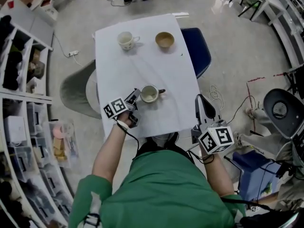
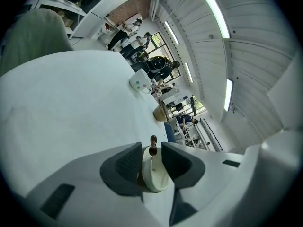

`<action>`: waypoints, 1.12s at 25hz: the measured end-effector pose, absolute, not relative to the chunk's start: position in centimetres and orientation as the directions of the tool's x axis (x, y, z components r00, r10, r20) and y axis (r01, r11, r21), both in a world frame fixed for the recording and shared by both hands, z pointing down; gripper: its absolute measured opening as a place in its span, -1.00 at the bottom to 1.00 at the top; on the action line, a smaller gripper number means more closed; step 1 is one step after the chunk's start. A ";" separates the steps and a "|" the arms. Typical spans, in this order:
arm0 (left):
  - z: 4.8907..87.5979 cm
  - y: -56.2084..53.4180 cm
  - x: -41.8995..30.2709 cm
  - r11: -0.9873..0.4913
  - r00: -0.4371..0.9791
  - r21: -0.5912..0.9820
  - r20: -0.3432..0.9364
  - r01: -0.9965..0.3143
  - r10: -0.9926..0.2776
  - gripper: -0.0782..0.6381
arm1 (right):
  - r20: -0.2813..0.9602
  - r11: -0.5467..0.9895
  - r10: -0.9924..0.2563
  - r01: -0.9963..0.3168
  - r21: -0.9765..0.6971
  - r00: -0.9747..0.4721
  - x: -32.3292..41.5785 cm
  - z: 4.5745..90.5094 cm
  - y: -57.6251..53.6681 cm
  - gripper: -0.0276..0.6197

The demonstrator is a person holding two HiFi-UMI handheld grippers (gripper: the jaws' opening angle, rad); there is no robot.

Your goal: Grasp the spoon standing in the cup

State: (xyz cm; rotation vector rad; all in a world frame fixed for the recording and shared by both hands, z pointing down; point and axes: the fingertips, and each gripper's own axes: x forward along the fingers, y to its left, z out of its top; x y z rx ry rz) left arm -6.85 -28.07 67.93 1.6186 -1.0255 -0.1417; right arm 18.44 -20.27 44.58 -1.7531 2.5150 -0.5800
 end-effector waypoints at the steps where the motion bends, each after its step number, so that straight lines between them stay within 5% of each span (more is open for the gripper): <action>1: 67.9 -28.0 -6.9 0.041 0.609 0.845 0.417 -0.534 -0.675 -0.43 | 0.193 0.298 -0.910 -0.902 -0.311 -0.367 18.5 44.6 -20.2 -0.87; 5: 67.6 -27.6 -6.9 0.040 0.606 0.849 0.408 -0.527 -0.682 -0.61 | 0.193 0.298 -0.910 -0.902 -0.313 -0.367 18.5 44.7 -19.6 -0.87; 28: 60.9 -26.4 -7.6 -0.107 0.588 0.807 0.325 -0.580 -0.741 -0.62 | 0.171 0.339 -0.900 -0.890 -0.305 -0.401 17.4 43.4 -18.7 -0.87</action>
